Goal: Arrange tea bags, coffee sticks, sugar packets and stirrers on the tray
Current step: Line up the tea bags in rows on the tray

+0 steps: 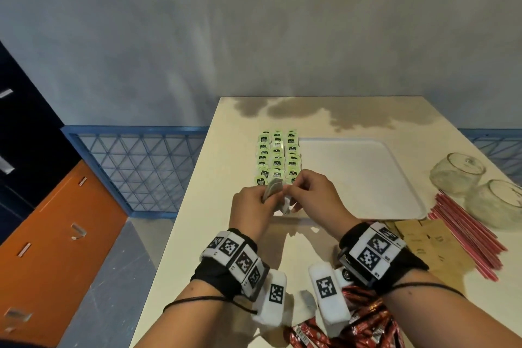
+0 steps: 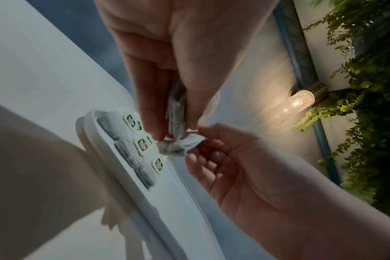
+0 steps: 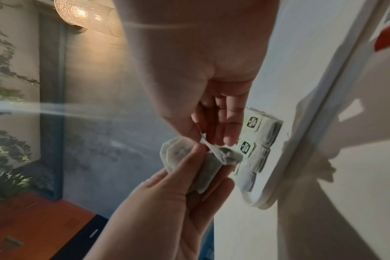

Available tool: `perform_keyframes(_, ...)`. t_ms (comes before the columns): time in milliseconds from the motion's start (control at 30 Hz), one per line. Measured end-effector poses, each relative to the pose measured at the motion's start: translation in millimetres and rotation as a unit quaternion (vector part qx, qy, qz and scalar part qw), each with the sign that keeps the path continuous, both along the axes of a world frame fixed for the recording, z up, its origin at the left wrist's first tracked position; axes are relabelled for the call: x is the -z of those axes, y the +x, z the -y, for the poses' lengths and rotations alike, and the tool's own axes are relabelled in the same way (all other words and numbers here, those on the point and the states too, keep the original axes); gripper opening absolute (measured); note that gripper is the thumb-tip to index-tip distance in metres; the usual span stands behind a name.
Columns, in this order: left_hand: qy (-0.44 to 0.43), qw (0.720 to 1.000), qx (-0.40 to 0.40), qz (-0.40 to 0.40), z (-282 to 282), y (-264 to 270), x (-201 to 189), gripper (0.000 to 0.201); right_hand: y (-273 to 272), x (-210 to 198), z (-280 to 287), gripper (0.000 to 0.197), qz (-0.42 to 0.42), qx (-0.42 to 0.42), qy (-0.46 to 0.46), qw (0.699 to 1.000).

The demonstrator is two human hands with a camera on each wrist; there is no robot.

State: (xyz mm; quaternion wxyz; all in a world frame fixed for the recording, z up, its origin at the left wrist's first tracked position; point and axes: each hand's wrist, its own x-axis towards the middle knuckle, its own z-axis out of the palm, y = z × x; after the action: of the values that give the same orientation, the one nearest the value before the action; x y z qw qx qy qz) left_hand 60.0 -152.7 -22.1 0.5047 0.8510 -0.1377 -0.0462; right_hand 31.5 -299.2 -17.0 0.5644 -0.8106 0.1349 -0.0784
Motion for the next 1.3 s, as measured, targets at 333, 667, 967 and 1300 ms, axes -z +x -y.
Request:
perform_keyframes(333, -0.021, 0.998, 0.002, -0.058, 1.0, 5.3, 5.9, 0.028, -4.8, -12.1, 2.3, 0.019, -0.009, -0.021, 0.06, 0.998)
perform_keyframes(667, -0.133, 0.971, -0.037, -0.196, -14.9, 23.7, 5.2, 0.017, 15.7, -2.2, 21.4, 0.012, -0.057, -0.071, 0.007, 0.996)
perform_keyframes(967, -0.276, 0.895, -0.135, -0.322, -42.9, 45.6, 2.3, 0.025, 39.4, 18.0, 14.9, 0.012, -0.103, -0.082, -0.068, 0.989)
perform_keyframes(1300, -0.205, 0.933, -0.127, -0.268, -54.4, 44.1, 12.6, 0.018, 71.3, 25.3, -13.3, 0.008, -0.054, -0.068, -0.118, 0.989)
